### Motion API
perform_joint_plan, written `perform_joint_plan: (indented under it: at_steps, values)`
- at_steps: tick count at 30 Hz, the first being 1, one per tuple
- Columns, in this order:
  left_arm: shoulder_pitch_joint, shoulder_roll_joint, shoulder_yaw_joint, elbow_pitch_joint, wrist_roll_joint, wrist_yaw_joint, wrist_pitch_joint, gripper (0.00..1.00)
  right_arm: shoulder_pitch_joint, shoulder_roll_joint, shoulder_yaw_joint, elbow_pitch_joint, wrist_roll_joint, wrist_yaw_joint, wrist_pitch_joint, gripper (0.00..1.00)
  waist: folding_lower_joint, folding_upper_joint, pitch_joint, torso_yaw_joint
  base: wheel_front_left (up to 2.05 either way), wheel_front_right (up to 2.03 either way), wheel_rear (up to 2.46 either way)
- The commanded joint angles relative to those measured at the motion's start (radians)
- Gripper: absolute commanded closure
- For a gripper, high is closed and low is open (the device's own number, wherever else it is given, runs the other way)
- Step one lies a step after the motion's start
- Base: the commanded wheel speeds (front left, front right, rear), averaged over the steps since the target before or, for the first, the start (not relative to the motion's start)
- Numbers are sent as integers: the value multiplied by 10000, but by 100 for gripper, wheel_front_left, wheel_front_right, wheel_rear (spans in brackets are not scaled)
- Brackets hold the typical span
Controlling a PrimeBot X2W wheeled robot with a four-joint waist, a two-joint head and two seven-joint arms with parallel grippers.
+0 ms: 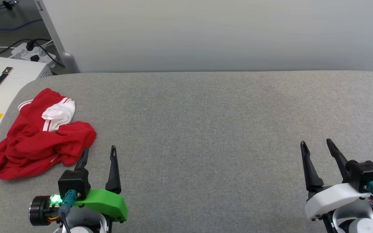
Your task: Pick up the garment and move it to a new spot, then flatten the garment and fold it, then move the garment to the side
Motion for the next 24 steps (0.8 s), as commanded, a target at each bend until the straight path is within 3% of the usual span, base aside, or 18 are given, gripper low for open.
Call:
perform_joint_plan:
  at_steps: [1, 24]
  values:
    - [-81, -16, -10, -44, -153, 73, -113, 0, 84, -3, -28, -86, 123, -2, -128, 0, 0, -1, 3, -2, 0, 0, 0]
    - [-105, -25, -117, -37, -557, 116, -590, 0, 221, -4, -114, -198, 510, -4, -599, 0, 0, -1, 38, 7, 0, 0, 0]
